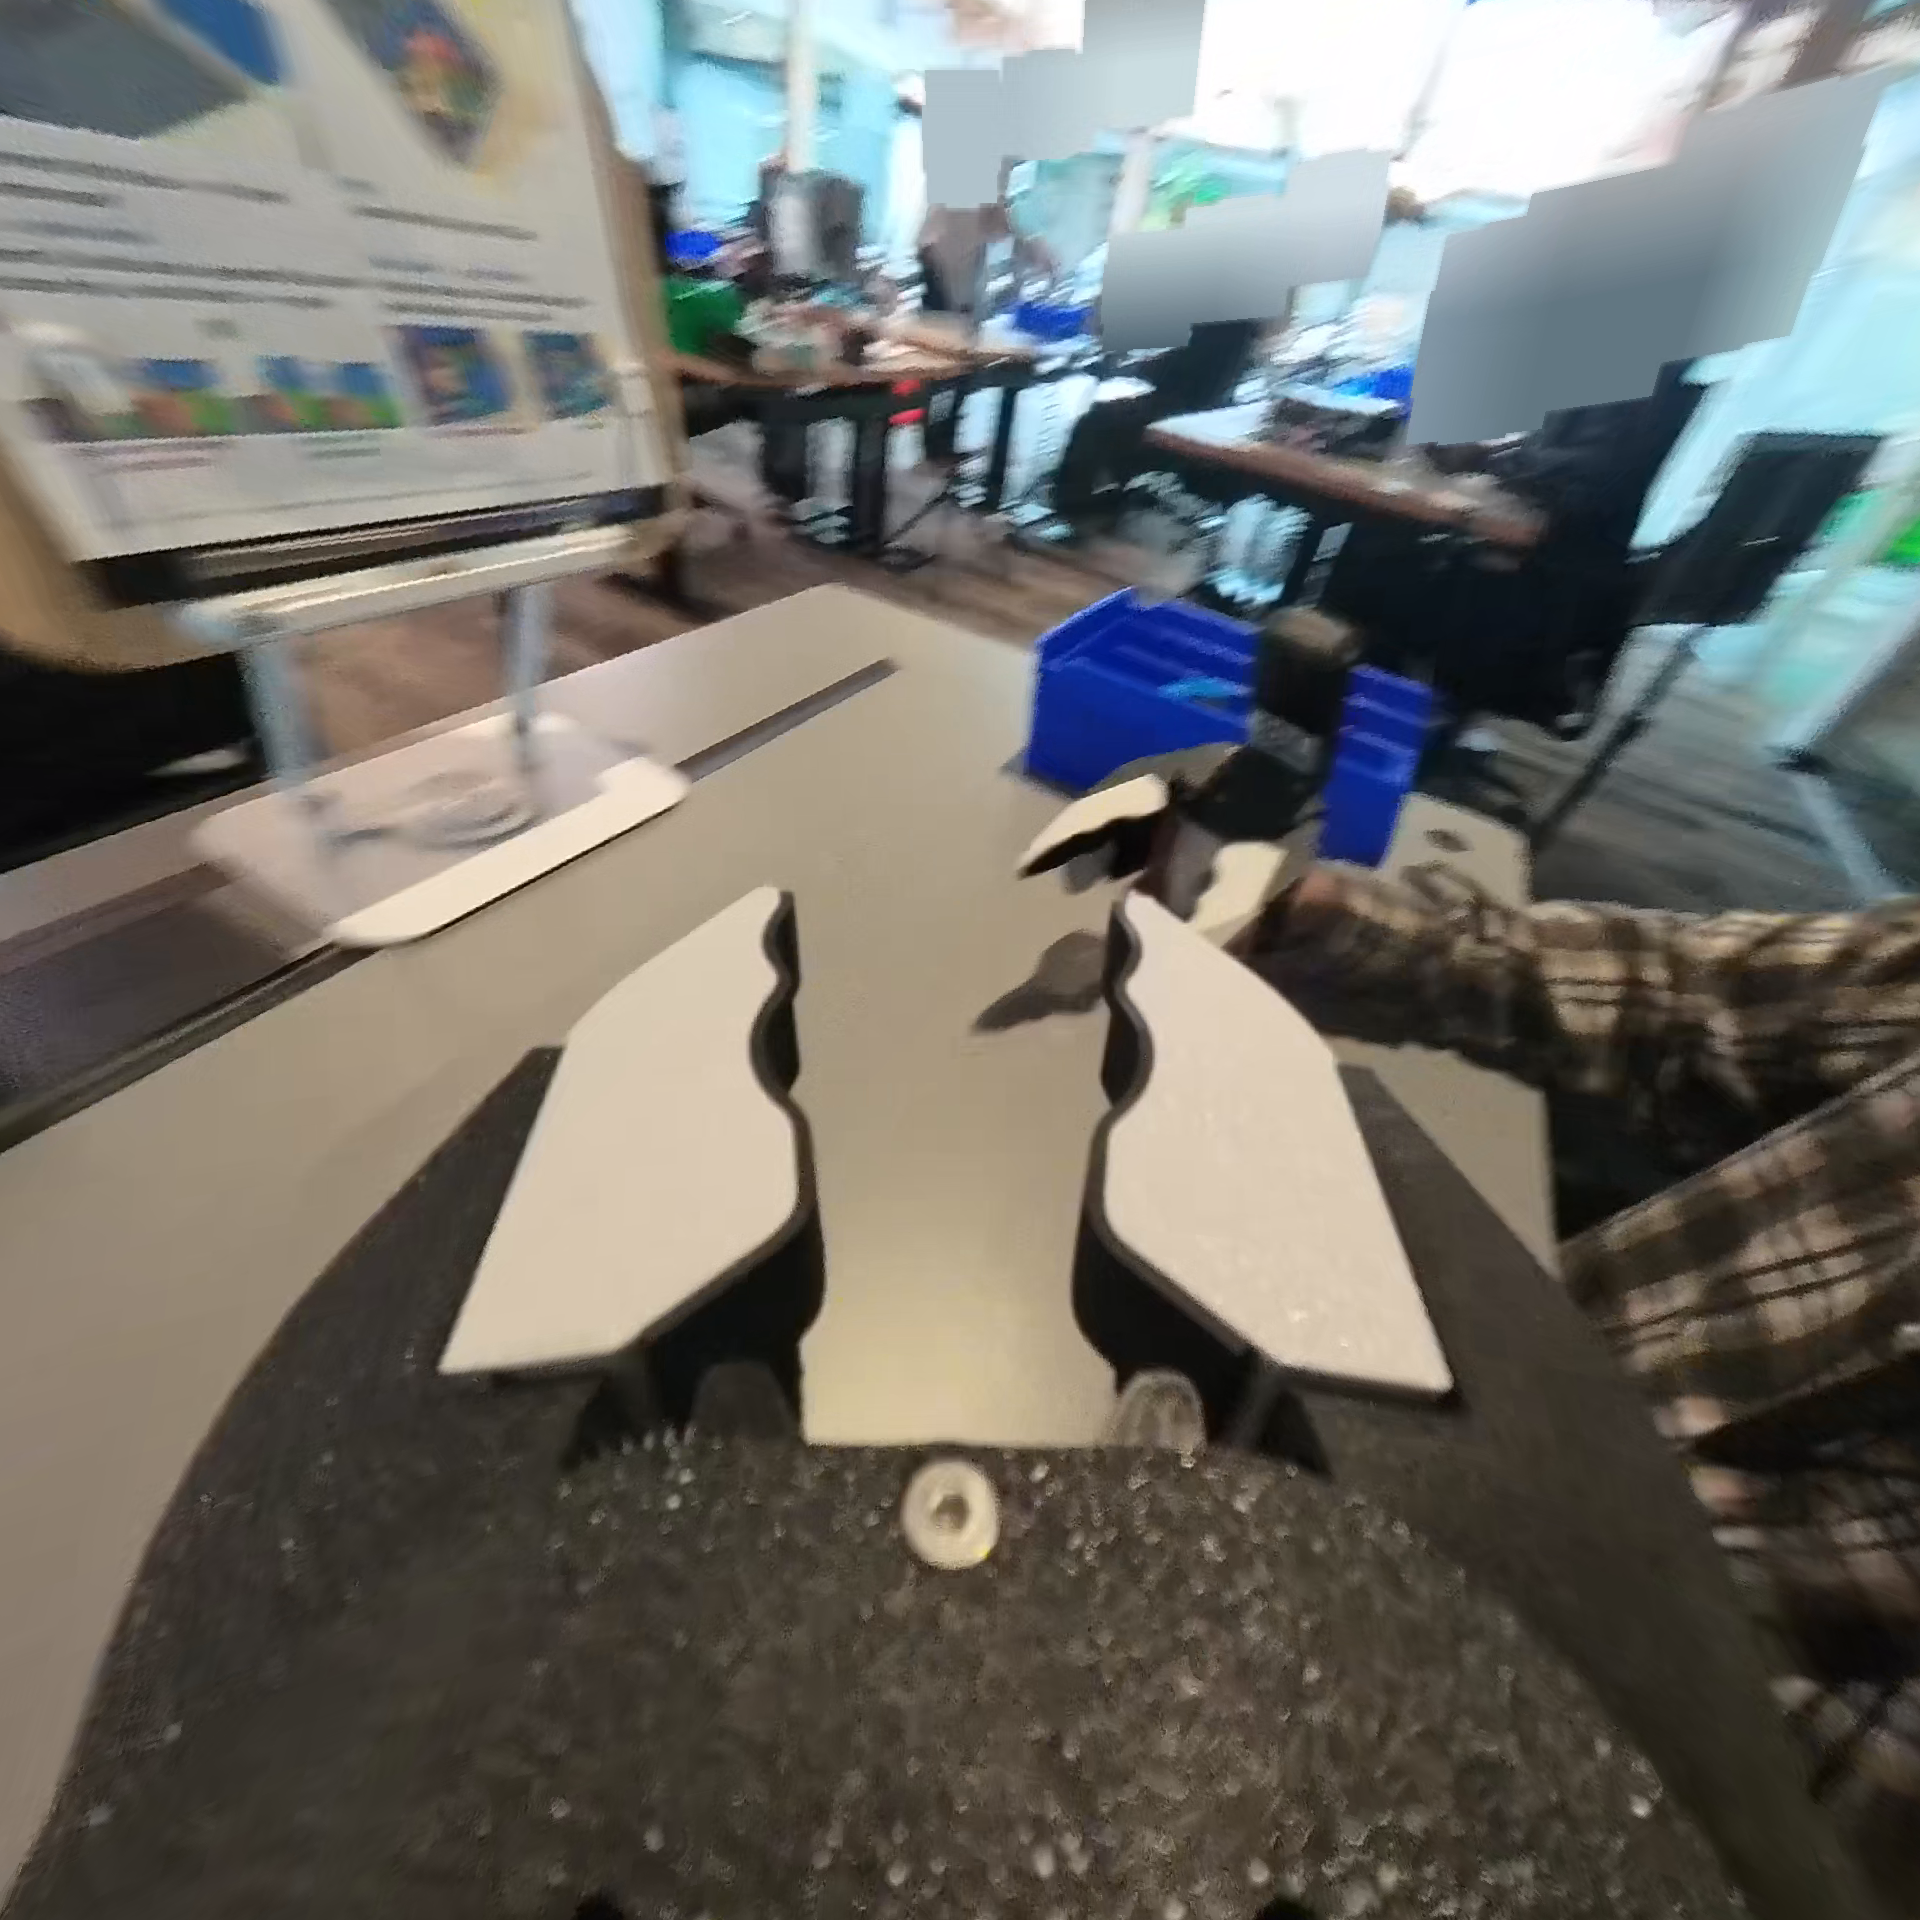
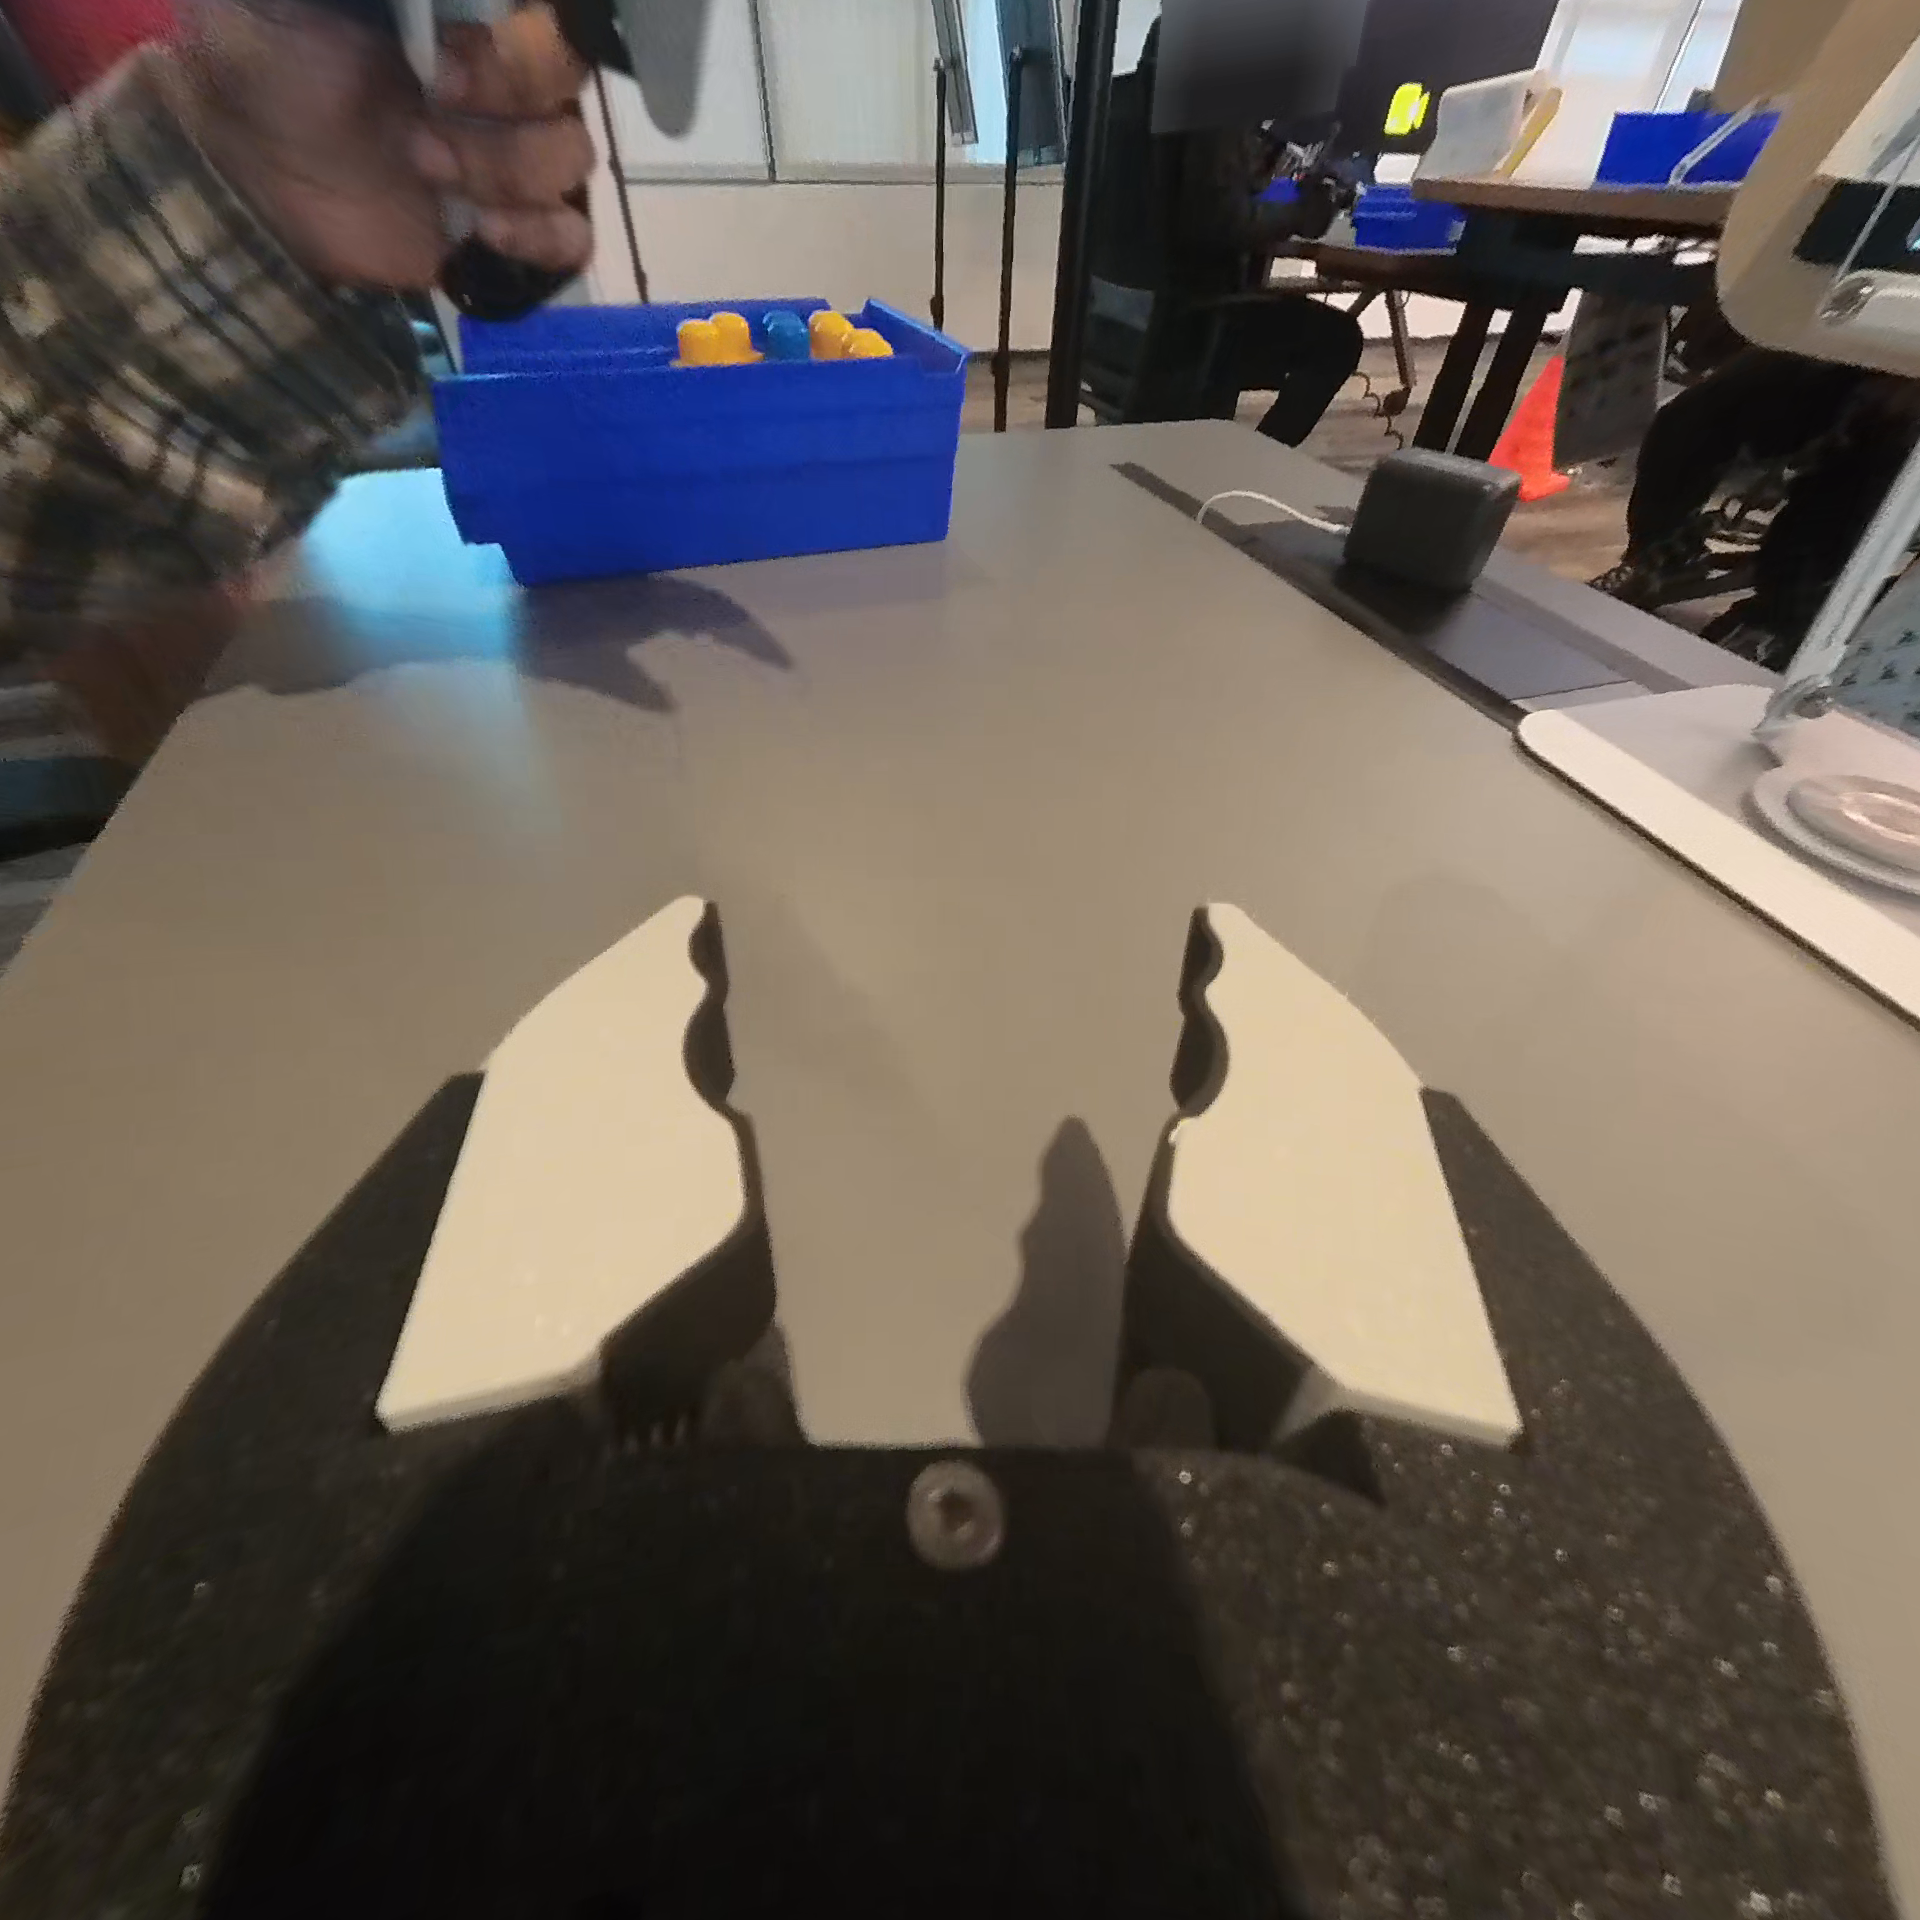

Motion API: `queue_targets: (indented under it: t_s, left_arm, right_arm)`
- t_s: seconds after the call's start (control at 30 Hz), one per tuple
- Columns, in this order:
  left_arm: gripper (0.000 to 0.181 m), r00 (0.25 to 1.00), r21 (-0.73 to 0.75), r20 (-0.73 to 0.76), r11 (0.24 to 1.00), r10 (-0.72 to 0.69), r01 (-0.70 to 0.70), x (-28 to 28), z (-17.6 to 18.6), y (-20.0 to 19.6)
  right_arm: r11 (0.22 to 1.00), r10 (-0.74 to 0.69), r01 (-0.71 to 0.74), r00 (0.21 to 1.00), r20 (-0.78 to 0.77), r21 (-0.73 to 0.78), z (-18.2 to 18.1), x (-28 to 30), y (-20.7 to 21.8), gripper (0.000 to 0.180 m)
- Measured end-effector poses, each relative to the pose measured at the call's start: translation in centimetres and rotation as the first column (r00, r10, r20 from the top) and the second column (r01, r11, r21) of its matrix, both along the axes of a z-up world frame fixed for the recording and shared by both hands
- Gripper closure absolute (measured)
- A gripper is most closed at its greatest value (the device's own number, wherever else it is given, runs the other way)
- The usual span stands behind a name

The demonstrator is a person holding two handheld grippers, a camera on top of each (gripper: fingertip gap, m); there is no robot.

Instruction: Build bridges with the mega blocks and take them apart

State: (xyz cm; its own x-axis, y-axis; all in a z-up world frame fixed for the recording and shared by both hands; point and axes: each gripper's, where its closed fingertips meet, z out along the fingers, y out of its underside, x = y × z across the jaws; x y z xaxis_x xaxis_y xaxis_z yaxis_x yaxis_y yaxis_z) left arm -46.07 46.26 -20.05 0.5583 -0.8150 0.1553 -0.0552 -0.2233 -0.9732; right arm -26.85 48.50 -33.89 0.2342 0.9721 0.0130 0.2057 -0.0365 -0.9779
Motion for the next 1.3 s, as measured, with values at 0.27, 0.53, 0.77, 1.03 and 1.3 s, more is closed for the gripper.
queue_targets:
  t_s: [0.27, 0.53, 0.77, 1.03, 1.3]
  left_arm:
    - [0.12, 0.833, -0.127, -0.226, 0.833, 0.504, -0.539, -23.0, -0.3, -1.7]
    - [0.116, 0.67, -0.351, -0.362, 0.571, 0.648, -0.742, -32.6, -7.3, -3.3]
    - [0.117, 0.429, -0.309, -0.304, 0.338, 0.851, -0.889, -34.1, -11.3, -1.4]
    - [0.113, 0.226, -0.137, -0.414, 0.185, 0.881, -0.973, -35.9, -14.3, -0.6]
    - [0.112, 0.219, -0.203, -0.503, 0.132, 0.836, -0.97, -37.2, -17.4, -0.4]
  right_arm:
    - [0.999, 0.034, -0.034, 0.999, 0.032, -0.001, -0.3, -0.8, -1.0, 0.097]
    - [0.999, 0.039, -0.04, 0.998, 0.049, 0.011, -0.6, -1.3, -1.4, 0.098]
    - [1.0, 0.024, -0.024, 0.999, 0.039, -0.002, -0.6, -1.1, -1.1, 0.098]
    - [1.0, 0.02, -0.02, 1.0, 0.021, -0.005, 0.0, -0.9, -1.1, 0.097]
    - [1.0, 0.013, -0.013, 1.0, 0.015, -0.009, 0.4, -0.7, -1.1, 0.097]
